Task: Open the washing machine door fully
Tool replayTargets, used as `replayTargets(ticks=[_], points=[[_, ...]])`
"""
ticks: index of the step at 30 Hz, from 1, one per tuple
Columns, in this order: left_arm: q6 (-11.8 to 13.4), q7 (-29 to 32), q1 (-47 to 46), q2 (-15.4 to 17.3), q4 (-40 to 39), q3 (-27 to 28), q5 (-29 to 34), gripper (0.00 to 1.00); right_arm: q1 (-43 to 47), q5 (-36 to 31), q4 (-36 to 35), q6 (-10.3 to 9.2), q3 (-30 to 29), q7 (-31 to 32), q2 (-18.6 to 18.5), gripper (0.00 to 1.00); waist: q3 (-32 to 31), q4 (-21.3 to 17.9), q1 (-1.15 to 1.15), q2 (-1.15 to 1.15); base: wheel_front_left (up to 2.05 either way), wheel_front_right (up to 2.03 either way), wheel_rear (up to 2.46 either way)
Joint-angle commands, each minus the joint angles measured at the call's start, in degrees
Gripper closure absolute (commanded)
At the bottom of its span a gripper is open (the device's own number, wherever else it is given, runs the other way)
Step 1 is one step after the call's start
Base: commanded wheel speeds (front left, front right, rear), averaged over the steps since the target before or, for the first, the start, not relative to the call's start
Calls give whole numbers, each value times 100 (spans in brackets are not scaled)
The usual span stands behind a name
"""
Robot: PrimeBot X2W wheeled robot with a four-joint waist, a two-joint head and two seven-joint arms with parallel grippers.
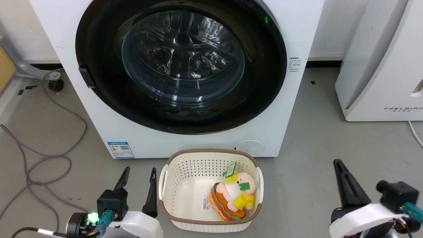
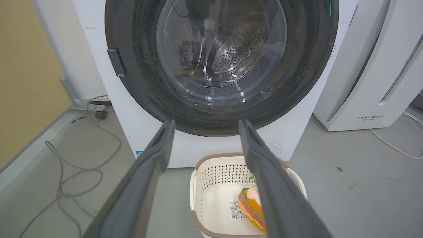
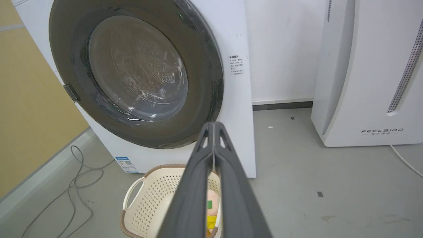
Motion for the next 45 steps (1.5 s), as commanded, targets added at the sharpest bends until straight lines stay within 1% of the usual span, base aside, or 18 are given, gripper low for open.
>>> replayTargets(ticks=[1,7,16,17,18,19,23,29,33,45], points=[[33,-63,-105,3,35,-34,-40,0,-128,318,70,-3,-26,-72,8,100,3,3,0,0,0,0,0],[62,-135,-133,3,74,-85,-118,0,-331,1270,230,-3,-41,-153,10,100,19,20,0,0,0,0,0],[117,-243,-195,4,105,-148,-199,0,-836,2443,476,-4,-183,-146,12,100,105,21,0,0,0,0,0],[117,-243,-195,4,105,-148,-199,0,-836,2443,476,-4,-183,-146,12,100,105,21,0,0,0,0,0],[129,-267,-217,4,106,-162,-214,0,-989,2664,551,-4,-234,-103,-1,100,131,20,0,0,0,0,0],[129,-267,-217,4,106,-162,-214,0,-989,2664,551,-4,-234,-103,-1,100,131,20,0,0,0,0,0],[153,-315,-264,4,107,-194,-252,0,-1339,3080,795,-4,-320,-22,-86,100,198,19,0,0,0,0,0],[183,-386,-335,4,119,-231,-343,0,-2064,3786,1359,-5,-412,148,-247,100,317,10,0,0,0,0,0],[199,-434,-398,4,131,-257,-377,0,-2631,4172,1799,-5,-387,232,-417,100,415,15,0,0,0,0,0],[225,-578,-640,5,129,-332,-436,0,-4579,5070,3361,-6,-88,617,-1013,100,709,126,0,0,0,0,0]])
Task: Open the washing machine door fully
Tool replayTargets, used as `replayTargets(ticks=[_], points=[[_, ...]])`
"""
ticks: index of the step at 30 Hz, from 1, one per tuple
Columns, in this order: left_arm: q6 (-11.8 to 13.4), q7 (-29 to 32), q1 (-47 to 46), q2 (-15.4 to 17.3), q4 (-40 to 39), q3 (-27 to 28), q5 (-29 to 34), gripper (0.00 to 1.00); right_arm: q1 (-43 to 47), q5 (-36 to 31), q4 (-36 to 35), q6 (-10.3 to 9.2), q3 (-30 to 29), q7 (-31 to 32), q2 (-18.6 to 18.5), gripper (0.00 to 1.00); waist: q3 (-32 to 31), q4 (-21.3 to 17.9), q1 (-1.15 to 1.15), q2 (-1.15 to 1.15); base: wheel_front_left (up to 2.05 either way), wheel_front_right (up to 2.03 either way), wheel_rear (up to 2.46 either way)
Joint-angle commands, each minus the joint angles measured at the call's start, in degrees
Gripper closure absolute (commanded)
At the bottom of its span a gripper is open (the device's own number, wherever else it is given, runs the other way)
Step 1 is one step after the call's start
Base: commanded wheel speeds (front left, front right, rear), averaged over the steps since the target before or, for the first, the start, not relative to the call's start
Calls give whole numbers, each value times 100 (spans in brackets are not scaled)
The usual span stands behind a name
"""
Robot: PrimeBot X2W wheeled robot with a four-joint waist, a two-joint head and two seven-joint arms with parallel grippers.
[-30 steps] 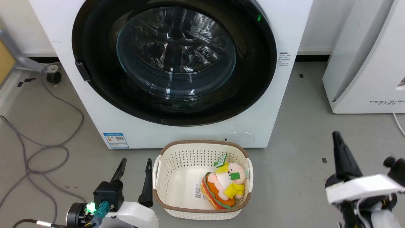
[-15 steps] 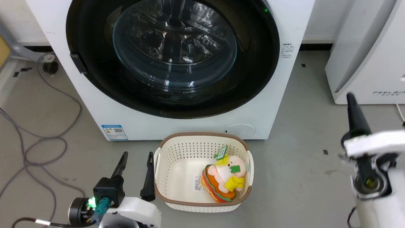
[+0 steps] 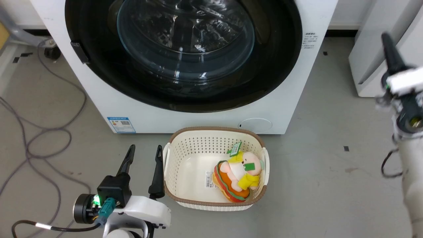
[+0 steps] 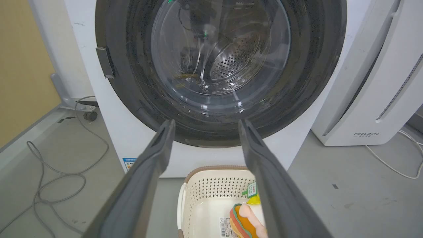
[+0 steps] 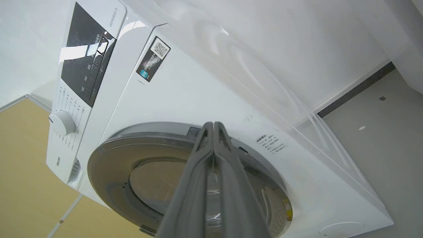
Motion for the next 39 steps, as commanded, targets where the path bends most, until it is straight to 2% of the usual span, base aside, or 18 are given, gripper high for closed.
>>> replayTargets(ticks=[1,14,26,39], points=[[12,-56,-100,6,4,-40,-41,0,-328,189,207,0,44,54,-100,100,41,32,0,0,0,0,0],[65,-212,-313,6,-127,-158,-120,0,-2457,508,1784,-1,919,1178,-363,100,441,205,0,0,0,0,0],[153,-356,-492,6,-131,-286,-247,0,-3842,560,2699,-2,1837,2437,-452,100,750,338,0,0,0,0,0],[257,-511,-872,7,-210,-457,-407,0,-4892,735,3475,-3,2425,2977,-449,100,1296,479,0,0,0,0,0]])
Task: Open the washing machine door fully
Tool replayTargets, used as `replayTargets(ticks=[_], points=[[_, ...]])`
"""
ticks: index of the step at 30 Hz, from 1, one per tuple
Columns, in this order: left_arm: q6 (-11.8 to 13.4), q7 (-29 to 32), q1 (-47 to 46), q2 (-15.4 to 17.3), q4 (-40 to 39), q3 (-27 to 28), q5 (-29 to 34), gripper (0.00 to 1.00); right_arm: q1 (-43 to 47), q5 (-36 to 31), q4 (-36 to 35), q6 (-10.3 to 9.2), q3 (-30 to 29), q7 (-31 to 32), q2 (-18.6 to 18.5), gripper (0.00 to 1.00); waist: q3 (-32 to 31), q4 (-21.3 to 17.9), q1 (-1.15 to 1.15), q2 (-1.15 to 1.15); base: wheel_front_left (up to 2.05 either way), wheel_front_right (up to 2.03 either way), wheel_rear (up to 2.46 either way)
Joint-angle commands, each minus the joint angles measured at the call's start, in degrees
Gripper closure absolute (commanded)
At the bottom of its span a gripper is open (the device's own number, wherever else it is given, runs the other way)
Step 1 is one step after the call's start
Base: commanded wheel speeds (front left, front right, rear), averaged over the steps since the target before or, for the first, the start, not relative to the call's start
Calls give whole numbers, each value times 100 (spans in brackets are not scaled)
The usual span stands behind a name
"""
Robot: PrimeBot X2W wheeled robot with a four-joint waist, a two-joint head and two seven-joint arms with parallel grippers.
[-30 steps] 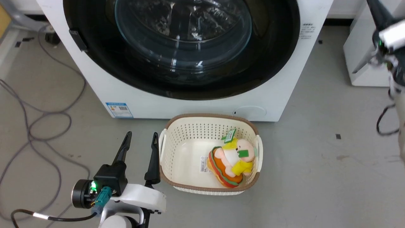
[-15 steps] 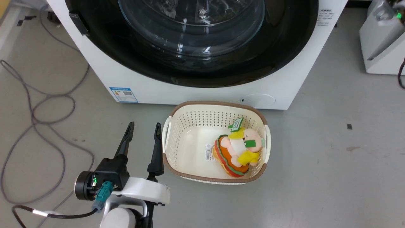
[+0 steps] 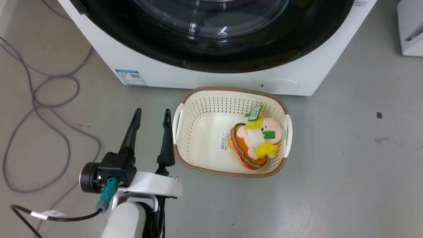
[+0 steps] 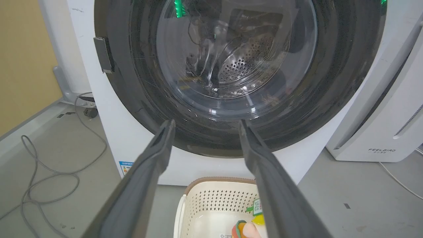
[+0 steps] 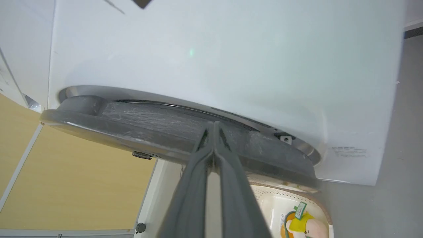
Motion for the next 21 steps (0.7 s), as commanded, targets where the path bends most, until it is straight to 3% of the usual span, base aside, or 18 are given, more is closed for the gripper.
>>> replayTargets(ticks=[1,10,21], points=[[39,-61,-140,7,-21,-40,-64,0,-293,132,191,-3,101,107,-1,100,91,41,-1,0,0,0,0],[91,-105,-247,7,-2,-76,-138,0,-554,78,409,-3,295,426,157,100,230,90,-1,0,0,0,0],[117,-105,-291,7,-27,-109,-183,0,-514,-70,409,-3,278,376,260,100,326,109,-1,0,0,0,0]])
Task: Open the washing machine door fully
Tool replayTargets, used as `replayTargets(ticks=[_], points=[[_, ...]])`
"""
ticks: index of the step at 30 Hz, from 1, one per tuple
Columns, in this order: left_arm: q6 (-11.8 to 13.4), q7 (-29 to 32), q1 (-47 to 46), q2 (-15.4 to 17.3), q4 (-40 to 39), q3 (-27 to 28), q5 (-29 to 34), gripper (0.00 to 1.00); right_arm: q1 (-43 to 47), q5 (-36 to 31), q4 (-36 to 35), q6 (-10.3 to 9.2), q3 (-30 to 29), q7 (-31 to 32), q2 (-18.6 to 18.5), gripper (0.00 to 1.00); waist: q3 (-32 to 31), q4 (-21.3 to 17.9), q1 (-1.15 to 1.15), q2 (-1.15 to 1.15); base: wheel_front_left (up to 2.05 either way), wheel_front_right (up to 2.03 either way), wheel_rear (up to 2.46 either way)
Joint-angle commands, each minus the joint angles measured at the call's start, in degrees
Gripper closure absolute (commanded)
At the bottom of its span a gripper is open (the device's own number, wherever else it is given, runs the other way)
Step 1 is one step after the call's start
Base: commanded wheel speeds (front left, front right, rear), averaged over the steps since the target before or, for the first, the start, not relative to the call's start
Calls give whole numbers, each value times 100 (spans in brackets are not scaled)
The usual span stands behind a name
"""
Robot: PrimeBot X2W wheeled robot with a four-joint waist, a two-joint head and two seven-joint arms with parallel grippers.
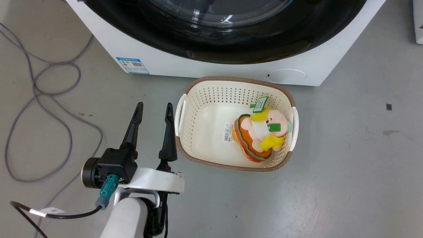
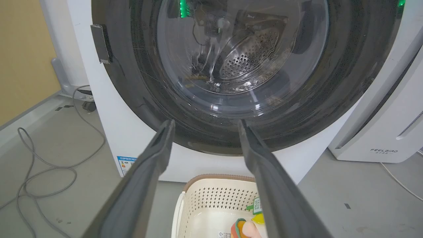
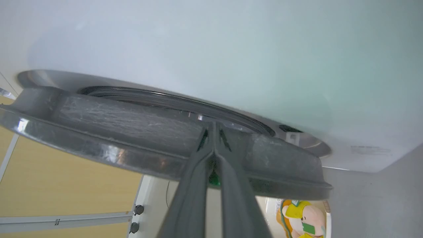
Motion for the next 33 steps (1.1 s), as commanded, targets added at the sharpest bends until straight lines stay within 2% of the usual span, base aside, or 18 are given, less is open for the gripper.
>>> replayTargets(ticks=[1,21,33], points=[[37,-33,-120,7,-27,-20,-30,0,-58,-32,28,-3,2,19,95,100,15,5,-1,0,0,0,0],[67,-33,-111,7,24,-46,-47,0,210,-62,26,-3,22,1044,233,100,-39,11,-1,0,0,0,0],[9,-33,206,7,222,2,113,0,1359,285,-477,-3,-57,1650,331,100,-661,-13,-1,0,0,0,0]])
